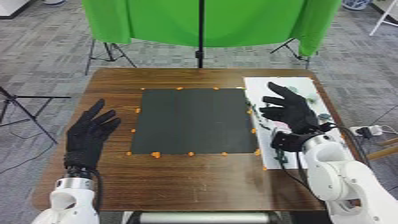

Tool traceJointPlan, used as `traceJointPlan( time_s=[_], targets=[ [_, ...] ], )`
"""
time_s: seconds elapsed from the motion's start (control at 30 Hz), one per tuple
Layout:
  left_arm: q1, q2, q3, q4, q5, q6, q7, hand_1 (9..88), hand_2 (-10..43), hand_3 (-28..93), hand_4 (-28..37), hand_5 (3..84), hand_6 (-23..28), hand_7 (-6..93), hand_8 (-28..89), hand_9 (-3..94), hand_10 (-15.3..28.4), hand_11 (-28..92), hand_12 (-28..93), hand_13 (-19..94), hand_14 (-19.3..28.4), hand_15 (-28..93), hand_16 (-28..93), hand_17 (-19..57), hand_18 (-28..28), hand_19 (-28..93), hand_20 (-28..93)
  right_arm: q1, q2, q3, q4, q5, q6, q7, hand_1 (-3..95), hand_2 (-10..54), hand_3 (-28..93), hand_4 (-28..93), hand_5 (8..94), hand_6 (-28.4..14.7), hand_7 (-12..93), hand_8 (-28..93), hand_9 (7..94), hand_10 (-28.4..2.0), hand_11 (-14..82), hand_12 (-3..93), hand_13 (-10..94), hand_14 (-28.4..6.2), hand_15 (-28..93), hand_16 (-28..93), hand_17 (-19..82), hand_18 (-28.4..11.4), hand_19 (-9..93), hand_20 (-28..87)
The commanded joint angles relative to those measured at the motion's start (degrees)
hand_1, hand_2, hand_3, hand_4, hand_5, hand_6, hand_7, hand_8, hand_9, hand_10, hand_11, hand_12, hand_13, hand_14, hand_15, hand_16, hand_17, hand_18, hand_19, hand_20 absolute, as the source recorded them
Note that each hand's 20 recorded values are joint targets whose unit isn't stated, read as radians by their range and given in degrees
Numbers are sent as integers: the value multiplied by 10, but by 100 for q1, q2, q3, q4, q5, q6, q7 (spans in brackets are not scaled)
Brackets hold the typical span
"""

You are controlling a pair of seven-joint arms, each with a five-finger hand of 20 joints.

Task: Arrange flowers

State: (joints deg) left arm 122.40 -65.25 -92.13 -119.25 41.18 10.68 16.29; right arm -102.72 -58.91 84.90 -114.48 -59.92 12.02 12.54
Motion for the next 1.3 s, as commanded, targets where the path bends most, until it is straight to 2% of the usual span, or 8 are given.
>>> traceJointPlan(
  time_s=[0.03, 0.33, 0.37, 0.53, 0.6, 0.77, 1.0, 1.3],
  targets=[
    [64, -22, -7, 27, -9, 15, -45, 231, 97, 734, -266, 362, 78, 87, -74, 344, 196, 277, 138, 240, 251, 584, -72, -70, 242, 486, 309, -15, 24, 11, -6, 11, 87, -12, 159, 67, 767, -283, 393, 42, 126, -120, 462, -148, 99, 137, 392, -197, 258, 158, 80, -240, 503, 207],
    [81, 32, -2, -8, -31, 17, -1, 231, 97, 734, -267, 363, 80, 89, -73, 345, 197, 282, 140, 242, 252, 586, -71, -70, 242, 489, 309, -162, 181, 25, -226, -293, 414, -64, 159, 67, 773, -283, 394, 39, 126, -120, 463, -149, 102, 137, 396, -196, 268, 160, 83, -240, 518, 215],
    [99, 47, -10, -24, -33, 26, 14, 231, 97, 735, -266, 363, 81, 89, -73, 346, 198, 283, 140, 242, 253, 587, -71, -70, 242, 489, 309, -663, 14, 513, -389, -534, 247, -139, 160, 65, 776, -283, 396, 35, 127, -120, 467, -151, 108, 139, 400, -196, 279, 161, 85, -241, 530, 221],
    [195, 104, -141, -120, -35, 77, 91, 231, 97, 734, -266, 364, 82, 89, -73, 346, 198, 285, 140, 243, 253, 588, -72, -69, 242, 490, 309, -818, 242, 537, -1118, -2396, 760, 1716, 207, 23, 789, -281, 431, -6, 137, -122, 522, -170, 189, 134, 474, -187, 416, 118, 165, -252, 647, 242],
    [238, 115, -187, -146, -40, 83, 108, 232, 97, 734, -266, 364, 82, 89, -73, 347, 198, 285, 139, 243, 253, 589, -72, -70, 242, 490, 309, -888, 285, 590, -1284, -2759, 771, 2064, 227, 16, 782, -278, 440, -18, 141, -122, 538, -175, 212, 137, 498, -187, 461, 108, 187, -251, 685, 239],
    [317, 164, -230, -194, -65, 121, 176, 232, 97, 735, -265, 364, 82, 89, -73, 346, 198, 287, 139, 244, 252, 590, -72, -70, 242, 491, 310, -990, 394, 768, -1788, -3881, -7, 3467, 263, -13, 766, -261, 478, -45, 153, -124, 582, -193, 295, 145, 550, -177, 568, 79, 243, -247, 780, 215],
    [394, 196, -280, -226, -91, 144, 241, 234, 97, 734, -264, 365, 83, 89, -73, 348, 198, 289, 139, 244, 254, 593, -73, -69, 242, 492, 311, -1020, 464, 600, -2064, -4789, -1362, 4517, 301, -30, 750, -245, 525, -66, 146, -119, 621, -207, 342, 153, 598, -173, 635, 81, 297, -252, 860, 197],
    [348, 211, -288, -226, -89, 155, 259, 235, 96, 735, -262, 366, 84, 89, -73, 349, 199, 291, 139, 243, 254, 594, -74, -69, 243, 494, 312, -726, 525, -356, -1907, -5685, -2230, 4923, 334, -40, 724, -229, 564, -76, 133, -113, 659, -219, 330, 153, 641, -175, 634, 75, 329, -269, 915, 97]
  ],
)
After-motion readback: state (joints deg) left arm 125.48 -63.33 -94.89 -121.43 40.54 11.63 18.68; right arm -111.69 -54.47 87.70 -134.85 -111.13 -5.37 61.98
